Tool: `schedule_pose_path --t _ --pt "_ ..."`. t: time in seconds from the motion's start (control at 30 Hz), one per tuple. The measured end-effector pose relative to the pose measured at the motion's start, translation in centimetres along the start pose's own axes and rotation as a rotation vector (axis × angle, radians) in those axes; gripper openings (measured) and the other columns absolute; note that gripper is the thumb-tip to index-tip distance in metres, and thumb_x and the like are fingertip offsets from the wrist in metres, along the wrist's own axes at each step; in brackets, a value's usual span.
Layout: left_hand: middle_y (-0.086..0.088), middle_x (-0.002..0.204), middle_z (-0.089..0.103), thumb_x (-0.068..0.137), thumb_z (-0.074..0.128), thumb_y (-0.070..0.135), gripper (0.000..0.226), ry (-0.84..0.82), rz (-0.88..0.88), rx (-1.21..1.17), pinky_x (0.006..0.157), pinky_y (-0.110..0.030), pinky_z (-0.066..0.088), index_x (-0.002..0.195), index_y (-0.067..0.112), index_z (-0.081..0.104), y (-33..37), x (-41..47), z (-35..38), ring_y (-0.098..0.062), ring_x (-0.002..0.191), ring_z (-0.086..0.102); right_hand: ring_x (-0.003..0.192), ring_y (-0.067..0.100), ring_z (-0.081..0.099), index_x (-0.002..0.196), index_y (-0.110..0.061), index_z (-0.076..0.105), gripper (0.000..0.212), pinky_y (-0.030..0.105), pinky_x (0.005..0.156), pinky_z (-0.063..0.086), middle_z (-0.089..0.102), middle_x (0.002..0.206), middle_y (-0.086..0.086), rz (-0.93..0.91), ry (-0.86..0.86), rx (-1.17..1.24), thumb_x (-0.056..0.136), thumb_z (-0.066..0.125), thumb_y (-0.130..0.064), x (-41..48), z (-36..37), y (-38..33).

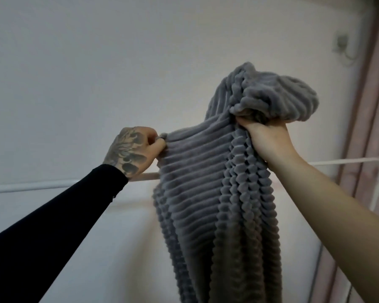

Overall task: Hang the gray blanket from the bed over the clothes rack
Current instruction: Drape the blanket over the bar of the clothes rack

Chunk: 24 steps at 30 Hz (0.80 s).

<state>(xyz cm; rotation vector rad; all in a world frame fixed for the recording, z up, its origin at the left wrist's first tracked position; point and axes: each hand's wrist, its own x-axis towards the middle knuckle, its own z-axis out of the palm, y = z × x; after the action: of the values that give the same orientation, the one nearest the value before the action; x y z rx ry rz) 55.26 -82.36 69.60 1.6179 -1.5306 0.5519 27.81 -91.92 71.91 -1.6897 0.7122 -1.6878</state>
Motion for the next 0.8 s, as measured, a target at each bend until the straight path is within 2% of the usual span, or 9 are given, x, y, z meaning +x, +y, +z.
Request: schedule_pose_path --t 0.13,0.27,0.37,0.43,0.5,0.57,0.63,0.7,0.8 --pt "-0.014 0.072 0.074 0.102 0.053 0.025 0.021 0.103 -0.274 -0.566 0.042 -0.029 0.055 0.09 0.007 0.055 0.8 4.0 -0.1 -0.024 0.047 0.072 0.08 -0.019 0.068 0.103 -0.039 0.066 0.033 0.003 0.068 0.052 0.076 0.086 -0.029 -0.054 0.057 0.031 0.081 0.086 -0.052 3.2 0.6 0.5" --pt "-0.015 0.093 0.067 0.108 0.047 0.016 0.016 0.224 -0.336 -1.061 0.065 -0.034 0.067 0.093 0.014 0.042 2.6 7.3 1.3 -0.035 0.075 0.08 0.072 -0.02 0.06 0.094 -0.042 0.053 0.022 -0.002 0.059 0.044 0.063 0.092 -0.02 -0.165 0.132 -0.048 0.092 0.074 -0.048 6.5 2.0 1.3" --pt "-0.009 0.104 0.067 0.107 0.047 0.027 0.015 0.374 -0.103 -0.877 0.088 -0.041 0.064 0.094 0.022 0.044 2.4 10.1 2.7 -0.027 0.099 0.076 0.068 -0.012 0.057 0.085 -0.039 0.042 0.026 0.004 0.054 0.043 0.055 0.085 -0.015 -0.218 0.21 -0.07 0.096 0.065 -0.043 9.9 2.9 1.1" --pt "0.008 0.096 0.063 0.105 0.047 0.038 0.014 0.485 0.042 -0.591 0.082 -0.024 0.056 0.099 0.024 0.045 2.1 12.8 3.0 -0.001 0.087 0.066 0.068 -0.019 0.054 0.086 -0.042 0.042 0.023 0.0 0.059 0.041 0.052 0.085 -0.018 -0.297 0.236 -0.085 0.094 0.064 -0.045 13.0 3.6 0.4" --pt "0.017 0.088 0.056 0.105 0.048 0.041 0.018 0.53 0.1 -0.439 0.072 -0.017 0.047 0.105 0.023 0.046 1.8 15.9 3.3 0.006 0.077 0.057 0.086 -0.012 0.058 0.105 -0.042 0.055 0.014 0.003 0.074 0.042 0.064 0.102 -0.014 -0.293 0.191 -0.222 0.096 0.063 -0.048 16.4 4.6 0.6" --pt "0.008 0.103 0.065 0.105 0.053 0.044 0.03 0.293 -0.006 -0.331 0.085 -0.028 0.05 0.118 0.016 0.053 1.2 18.0 4.1 -0.01 0.097 0.065 0.113 0.019 0.063 0.13 -0.019 0.064 0.033 0.013 0.09 0.038 0.068 0.131 0.009 -0.342 -0.044 -0.495 0.101 0.064 -0.035 19.8 6.1 2.2" --pt "-0.005 0.133 0.064 0.101 0.06 0.048 0.051 -0.272 -0.193 -0.009 0.104 -0.037 0.05 0.14 0.016 0.054 -0.7 17.9 5.6 -0.024 0.122 0.063 0.122 0.033 0.064 0.137 -0.012 0.061 0.044 0.031 0.104 0.048 0.065 0.139 0.018 -0.196 -0.625 -0.89 0.099 0.071 -0.031 21.3 7.0 5.2" --pt "-0.003 0.138 0.064 0.097 0.062 0.056 0.058 -0.742 -0.332 0.308 0.1 -0.04 0.057 0.145 0.024 0.055 -2.8 15.2 6.6 -0.021 0.116 0.068 0.118 0.033 0.068 0.151 -0.017 0.047 0.073 0.046 0.103 0.056 0.059 0.146 0.012 0.059 -1.049 -1.141 0.091 0.079 -0.044 20.9 6.6 8.3" --pt "0.008 0.125 0.07 0.097 0.053 0.065 0.051 -0.824 -0.44 0.189 0.088 -0.034 0.062 0.131 0.027 0.063 -4.5 11.6 6.9 -0.01 0.098 0.076 0.103 0.017 0.076 0.158 -0.029 0.04 0.083 0.038 0.094 0.059 0.057 0.149 0.0 0.084 -1.059 -0.951 0.089 0.075 -0.058 20.5 4.5 11.7"
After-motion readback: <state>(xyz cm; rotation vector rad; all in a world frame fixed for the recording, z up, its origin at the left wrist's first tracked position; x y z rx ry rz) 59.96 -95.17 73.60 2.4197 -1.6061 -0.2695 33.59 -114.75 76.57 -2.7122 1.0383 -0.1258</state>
